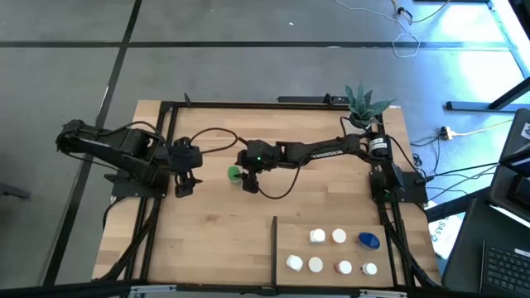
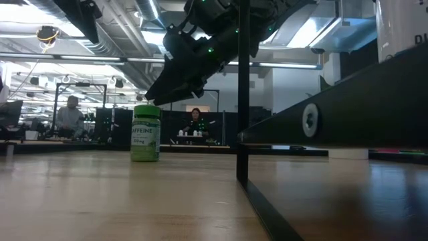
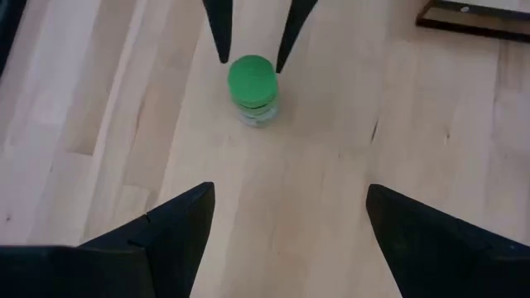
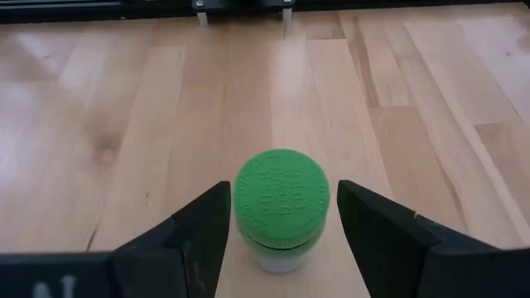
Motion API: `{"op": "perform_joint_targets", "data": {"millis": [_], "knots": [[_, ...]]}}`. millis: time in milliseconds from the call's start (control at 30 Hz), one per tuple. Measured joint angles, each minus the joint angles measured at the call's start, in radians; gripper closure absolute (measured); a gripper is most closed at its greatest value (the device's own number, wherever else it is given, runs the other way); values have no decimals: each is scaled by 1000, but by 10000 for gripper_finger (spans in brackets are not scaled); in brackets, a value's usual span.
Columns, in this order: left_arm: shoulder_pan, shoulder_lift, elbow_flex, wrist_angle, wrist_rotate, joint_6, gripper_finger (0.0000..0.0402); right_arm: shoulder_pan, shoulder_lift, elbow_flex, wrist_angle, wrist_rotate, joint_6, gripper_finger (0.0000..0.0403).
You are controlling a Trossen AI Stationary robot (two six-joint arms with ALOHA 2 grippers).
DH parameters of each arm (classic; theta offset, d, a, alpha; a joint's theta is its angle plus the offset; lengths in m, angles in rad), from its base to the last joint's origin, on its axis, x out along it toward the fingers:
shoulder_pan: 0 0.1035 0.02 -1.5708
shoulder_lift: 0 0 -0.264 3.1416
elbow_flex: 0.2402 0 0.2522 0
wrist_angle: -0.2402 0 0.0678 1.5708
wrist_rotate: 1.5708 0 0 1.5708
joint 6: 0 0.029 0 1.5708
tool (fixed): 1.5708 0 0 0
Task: Pick and place medicine bottles onto shelf by color
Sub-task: Put the green pill bottle onto the shelf
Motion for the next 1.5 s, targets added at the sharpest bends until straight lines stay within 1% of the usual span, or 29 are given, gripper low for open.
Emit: {"op": "perform_joint_targets", "data": {"millis": [800,1100,1200,1367,1500], "knots": [[0,0,0,1,2,6,92,0,0,0,-1,0,1,178],[0,0,0,1,2,6,92,0,0,0,5,-1,26,175],[0,0,0,1,2,6,92,0,0,0,6,-1,25,160],[0,0,0,1,2,6,92,0,0,0,6,1,-17,116],[0,0,0,1,2,6,92,9,0,0,-1,29,-5,103]]}}
